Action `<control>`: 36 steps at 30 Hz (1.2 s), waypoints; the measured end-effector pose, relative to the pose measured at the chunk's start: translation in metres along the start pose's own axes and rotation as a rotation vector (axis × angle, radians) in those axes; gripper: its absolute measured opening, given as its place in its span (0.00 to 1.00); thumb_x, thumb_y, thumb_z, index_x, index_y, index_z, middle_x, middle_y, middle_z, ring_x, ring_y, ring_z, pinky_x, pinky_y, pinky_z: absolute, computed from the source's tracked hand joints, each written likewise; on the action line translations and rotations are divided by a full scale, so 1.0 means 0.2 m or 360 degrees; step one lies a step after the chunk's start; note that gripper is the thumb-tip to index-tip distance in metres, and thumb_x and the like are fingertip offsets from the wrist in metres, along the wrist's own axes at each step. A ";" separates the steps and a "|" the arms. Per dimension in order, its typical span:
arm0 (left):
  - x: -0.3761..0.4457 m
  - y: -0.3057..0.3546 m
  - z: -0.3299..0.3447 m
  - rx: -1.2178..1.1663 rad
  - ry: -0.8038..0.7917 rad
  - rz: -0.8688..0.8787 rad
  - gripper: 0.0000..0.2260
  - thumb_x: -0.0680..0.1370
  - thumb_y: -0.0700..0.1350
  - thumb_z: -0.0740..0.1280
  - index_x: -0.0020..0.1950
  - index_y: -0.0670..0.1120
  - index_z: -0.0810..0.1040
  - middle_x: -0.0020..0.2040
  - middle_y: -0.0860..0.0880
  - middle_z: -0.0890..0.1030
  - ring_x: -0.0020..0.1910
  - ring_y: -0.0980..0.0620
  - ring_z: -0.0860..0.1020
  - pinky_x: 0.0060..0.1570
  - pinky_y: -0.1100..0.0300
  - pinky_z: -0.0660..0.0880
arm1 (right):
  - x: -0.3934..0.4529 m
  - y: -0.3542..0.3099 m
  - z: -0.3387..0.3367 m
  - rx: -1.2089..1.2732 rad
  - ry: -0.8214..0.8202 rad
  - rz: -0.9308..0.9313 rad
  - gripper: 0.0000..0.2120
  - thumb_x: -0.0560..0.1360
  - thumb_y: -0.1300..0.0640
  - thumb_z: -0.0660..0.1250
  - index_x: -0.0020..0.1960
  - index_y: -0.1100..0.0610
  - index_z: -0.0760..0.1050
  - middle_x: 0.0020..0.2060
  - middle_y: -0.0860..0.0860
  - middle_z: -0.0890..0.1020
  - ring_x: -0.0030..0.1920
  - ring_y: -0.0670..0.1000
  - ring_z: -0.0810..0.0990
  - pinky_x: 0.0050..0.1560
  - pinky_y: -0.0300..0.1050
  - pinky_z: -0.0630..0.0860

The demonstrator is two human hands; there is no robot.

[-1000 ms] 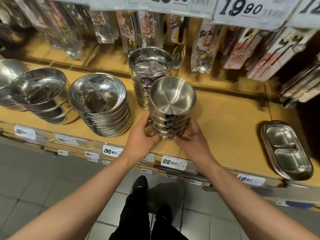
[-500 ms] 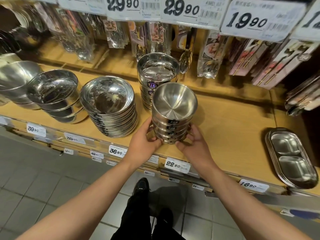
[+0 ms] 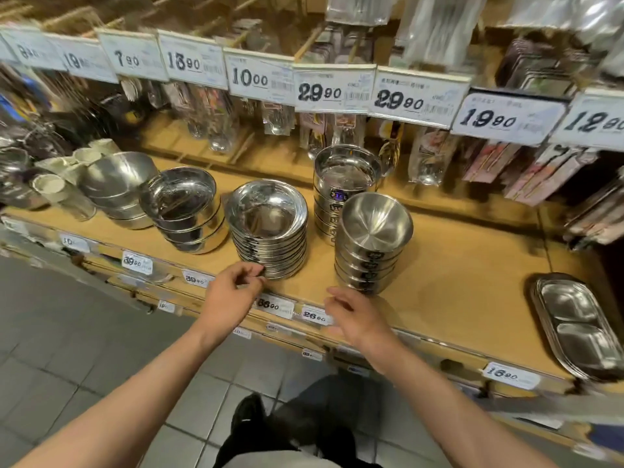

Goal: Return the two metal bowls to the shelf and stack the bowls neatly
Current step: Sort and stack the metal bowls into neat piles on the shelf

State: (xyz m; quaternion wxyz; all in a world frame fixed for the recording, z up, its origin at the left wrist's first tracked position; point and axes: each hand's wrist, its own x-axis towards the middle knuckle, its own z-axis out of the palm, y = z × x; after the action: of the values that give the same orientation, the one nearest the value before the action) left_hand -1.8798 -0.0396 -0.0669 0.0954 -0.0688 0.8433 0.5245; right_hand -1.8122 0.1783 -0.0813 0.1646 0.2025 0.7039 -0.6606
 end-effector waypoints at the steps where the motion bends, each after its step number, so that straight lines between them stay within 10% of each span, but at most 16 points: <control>1: 0.02 -0.01 -0.04 -0.0034 0.0039 -0.0008 0.10 0.79 0.37 0.67 0.51 0.52 0.80 0.49 0.48 0.84 0.46 0.53 0.81 0.59 0.53 0.79 | 0.03 -0.04 0.04 0.0043 0.0012 -0.0004 0.12 0.82 0.54 0.66 0.64 0.47 0.74 0.57 0.48 0.76 0.52 0.45 0.81 0.36 0.27 0.77; 10: 0.32 0.01 -0.30 -0.0506 -0.0212 -0.0170 0.19 0.86 0.49 0.57 0.77 0.52 0.68 0.75 0.52 0.72 0.69 0.54 0.72 0.70 0.48 0.70 | 0.29 -0.25 0.33 0.0556 0.0168 -0.0125 0.20 0.82 0.48 0.63 0.72 0.36 0.68 0.74 0.41 0.69 0.67 0.46 0.70 0.59 0.52 0.77; 14: 0.44 0.04 -0.26 -0.0610 -0.0562 -0.0126 0.17 0.86 0.58 0.48 0.61 0.59 0.76 0.52 0.70 0.82 0.52 0.74 0.78 0.61 0.58 0.71 | 0.36 -0.29 0.42 0.0766 0.0184 -0.0181 0.12 0.82 0.38 0.56 0.53 0.27 0.78 0.61 0.34 0.77 0.68 0.47 0.71 0.63 0.62 0.74; 17: 0.53 0.03 -0.23 -0.0691 -0.0681 -0.0232 0.22 0.85 0.61 0.47 0.55 0.59 0.80 0.42 0.70 0.84 0.42 0.74 0.80 0.50 0.60 0.71 | 0.41 -0.28 0.46 0.0934 0.0229 -0.0179 0.15 0.82 0.36 0.55 0.62 0.35 0.76 0.62 0.39 0.78 0.65 0.47 0.74 0.61 0.62 0.78; 21: 0.64 0.04 -0.22 -0.0632 -0.0836 -0.0342 0.20 0.80 0.68 0.55 0.47 0.64 0.84 0.53 0.56 0.84 0.55 0.54 0.81 0.51 0.51 0.78 | 0.45 -0.29 0.49 0.0958 0.0276 -0.0176 0.21 0.78 0.31 0.56 0.62 0.38 0.80 0.59 0.40 0.84 0.65 0.49 0.77 0.56 0.58 0.83; 29: 0.66 -0.01 -0.27 -0.0621 -0.0935 -0.0359 0.28 0.76 0.71 0.57 0.59 0.53 0.81 0.43 0.56 0.87 0.46 0.50 0.82 0.48 0.52 0.79 | 0.37 -0.28 0.56 0.0918 0.0410 -0.0167 0.21 0.81 0.34 0.53 0.51 0.38 0.84 0.49 0.39 0.87 0.46 0.40 0.86 0.34 0.38 0.79; 36: 0.45 0.06 -0.41 -0.0606 -0.0949 -0.0396 0.28 0.77 0.72 0.56 0.65 0.56 0.79 0.57 0.51 0.85 0.59 0.46 0.81 0.59 0.41 0.80 | 0.13 -0.27 0.62 0.0890 0.0454 -0.0072 0.20 0.79 0.31 0.53 0.56 0.36 0.80 0.50 0.39 0.86 0.47 0.42 0.86 0.44 0.47 0.83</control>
State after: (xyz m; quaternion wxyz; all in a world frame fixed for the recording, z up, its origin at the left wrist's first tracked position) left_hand -1.9762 -0.1096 -0.0426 0.3852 -0.0314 0.6511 0.6532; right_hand -1.8661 0.0547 -0.0563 -0.0128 0.3148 0.5154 -0.7969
